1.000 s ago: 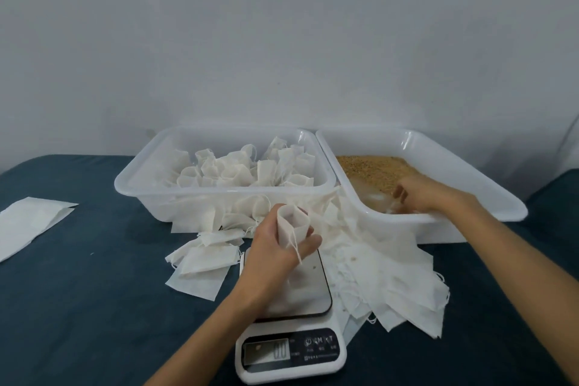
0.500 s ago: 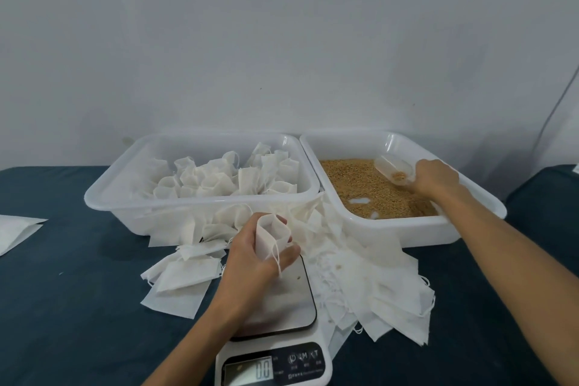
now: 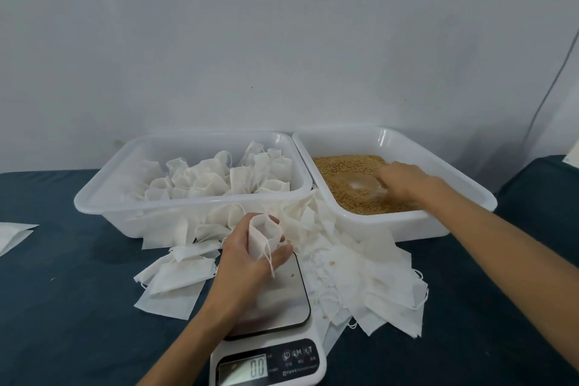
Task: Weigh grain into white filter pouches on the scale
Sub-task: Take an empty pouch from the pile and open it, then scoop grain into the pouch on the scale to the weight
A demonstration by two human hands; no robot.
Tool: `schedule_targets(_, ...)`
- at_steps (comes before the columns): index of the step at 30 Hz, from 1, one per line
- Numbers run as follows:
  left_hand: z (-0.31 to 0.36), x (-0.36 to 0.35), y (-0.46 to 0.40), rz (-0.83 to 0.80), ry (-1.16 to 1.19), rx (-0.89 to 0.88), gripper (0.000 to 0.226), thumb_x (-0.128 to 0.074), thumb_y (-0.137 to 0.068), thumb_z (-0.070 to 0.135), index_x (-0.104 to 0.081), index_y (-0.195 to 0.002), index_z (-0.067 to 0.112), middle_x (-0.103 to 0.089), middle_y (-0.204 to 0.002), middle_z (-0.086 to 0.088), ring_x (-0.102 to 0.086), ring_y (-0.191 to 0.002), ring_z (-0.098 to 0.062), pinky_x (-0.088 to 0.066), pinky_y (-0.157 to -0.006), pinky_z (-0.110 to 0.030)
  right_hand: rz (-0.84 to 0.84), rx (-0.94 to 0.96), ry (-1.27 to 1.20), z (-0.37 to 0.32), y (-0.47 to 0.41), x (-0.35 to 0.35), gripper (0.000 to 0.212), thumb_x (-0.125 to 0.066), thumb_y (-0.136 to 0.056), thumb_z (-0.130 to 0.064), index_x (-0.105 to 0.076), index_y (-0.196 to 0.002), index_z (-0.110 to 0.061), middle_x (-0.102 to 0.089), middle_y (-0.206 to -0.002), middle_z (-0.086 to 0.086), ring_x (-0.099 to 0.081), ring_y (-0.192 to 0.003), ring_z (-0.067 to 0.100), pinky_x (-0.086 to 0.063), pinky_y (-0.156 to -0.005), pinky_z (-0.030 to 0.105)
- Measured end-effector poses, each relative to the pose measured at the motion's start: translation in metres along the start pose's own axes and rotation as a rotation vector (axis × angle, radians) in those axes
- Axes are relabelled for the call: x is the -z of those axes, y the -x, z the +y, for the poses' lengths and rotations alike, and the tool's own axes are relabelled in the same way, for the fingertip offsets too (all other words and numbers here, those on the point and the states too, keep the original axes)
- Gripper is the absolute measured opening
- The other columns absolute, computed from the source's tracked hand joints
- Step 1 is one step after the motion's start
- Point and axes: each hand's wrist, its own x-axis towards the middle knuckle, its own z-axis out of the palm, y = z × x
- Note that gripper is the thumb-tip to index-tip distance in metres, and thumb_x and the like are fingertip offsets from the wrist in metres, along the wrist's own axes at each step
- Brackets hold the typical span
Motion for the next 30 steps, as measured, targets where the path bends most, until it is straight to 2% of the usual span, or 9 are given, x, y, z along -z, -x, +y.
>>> schedule_targets(3,-0.001,0.0,0.0,-0.005,0.004,0.004,0.032,-0.081,-0.073,0.029,-0.066,-0.1,0.036,-0.073,-0.091,0.005,-0.069,-0.09,-0.015,-0.051,-0.084,-0.031,0.005,0.116,-0.059,-0.011,0.004,-0.001,0.029,-0.066,-0.091,-0.039,-0.047,-0.076,-0.023,-0.057,-0.08,-0.002,-0.045,-0.067,0.014,-0.033,-0.055,0.027)
schedule_targets(6,-0.002,0.0,-0.001,-0.009,-0.004,0.003,0.033,-0.082,-0.073,0.03,-0.066,-0.101,0.036,-0.073,-0.091,0.005,-0.069,-0.09,-0.014,-0.05,-0.082,-0.029,-0.014,0.172,-0.234,-0.013,0.01,-0.002,0.038,-0.07,-0.088,-0.05,-0.057,-0.076,-0.016,-0.062,-0.079,0.004,-0.05,-0.07,0.019,-0.04,-0.062,0.033)
schedule_targets(8,-0.002,0.0,-0.001,-0.011,-0.005,0.006,0.033,-0.082,-0.073,0.03,-0.066,-0.102,0.037,-0.073,-0.091,0.005,-0.07,-0.089,-0.013,-0.051,-0.081,-0.027,-0.034,0.152,-0.402,-0.005,0.013,-0.003,0.043,-0.074,-0.087,-0.045,-0.063,-0.079,-0.004,-0.061,-0.076,0.008,-0.051,-0.068,0.021,-0.042,-0.063,0.035)
schedule_targets(10,-0.002,0.001,-0.001,-0.009,0.001,0.003,0.032,-0.082,-0.073,0.029,-0.066,-0.1,0.038,-0.074,-0.091,0.006,-0.071,-0.088,-0.01,-0.052,-0.077,-0.021,-0.026,0.082,-0.499,0.005,0.016,-0.006,0.037,-0.074,-0.09,-0.035,-0.068,-0.085,0.001,-0.064,-0.078,0.01,-0.06,-0.068,0.025,-0.049,-0.065,0.035)
schedule_targets(12,-0.001,0.001,-0.001,-0.003,0.012,-0.006,0.032,-0.083,-0.073,0.028,-0.067,-0.098,0.038,-0.074,-0.09,0.006,-0.071,-0.086,-0.008,-0.052,-0.073,-0.015,0.035,-0.001,-0.485,0.013,0.016,-0.013,0.026,-0.074,-0.091,-0.029,-0.069,-0.094,-0.004,-0.07,-0.09,0.011,-0.067,-0.079,0.027,-0.055,-0.075,0.04)
schedule_targets(16,-0.001,0.001,-0.001,-0.007,0.02,-0.009,0.033,-0.083,-0.073,0.028,-0.067,-0.101,0.036,-0.074,-0.091,0.006,-0.071,-0.087,-0.01,-0.052,-0.073,-0.014,0.198,-0.115,-0.432,0.026,0.015,-0.025,0.013,-0.072,-0.093,-0.02,-0.065,-0.094,-0.009,-0.07,-0.097,0.007,-0.062,-0.081,0.016,-0.05,-0.075,0.035)
schedule_targets(20,0.0,0.001,-0.001,-0.005,0.025,-0.015,0.032,-0.083,-0.073,0.028,-0.067,-0.099,0.036,-0.073,-0.092,0.004,-0.07,-0.088,-0.012,-0.051,-0.074,-0.016,0.317,-0.208,-0.538,0.035,0.015,-0.029,0.012,-0.072,-0.092,-0.015,-0.068,-0.102,-0.01,-0.071,-0.103,0.007,-0.062,-0.091,0.02,-0.049,-0.085,0.034)
schedule_targets(26,0.001,0.0,0.0,-0.014,0.023,0.004,0.033,-0.083,-0.073,0.033,-0.067,-0.102,0.036,-0.074,-0.092,0.003,-0.07,-0.089,-0.013,-0.05,-0.076,-0.02,0.313,-0.198,-0.631,0.033,0.017,-0.025,0.005,-0.072,-0.091,-0.014,-0.068,-0.093,-0.015,-0.072,-0.103,0.005,-0.064,-0.095,0.021,-0.051,-0.088,0.037)
schedule_targets(30,0.002,0.0,0.0,-0.016,0.029,0.01,0.033,-0.083,-0.074,0.031,-0.067,-0.102,0.036,-0.074,-0.092,0.005,-0.07,-0.087,-0.01,-0.051,-0.072,-0.013,0.341,-0.043,-0.73,0.021,0.031,-0.009,0.013,-0.069,-0.093,-0.013,-0.064,-0.091,-0.026,-0.069,-0.102,-0.007,-0.061,-0.095,0.009,-0.044,-0.087,0.025)
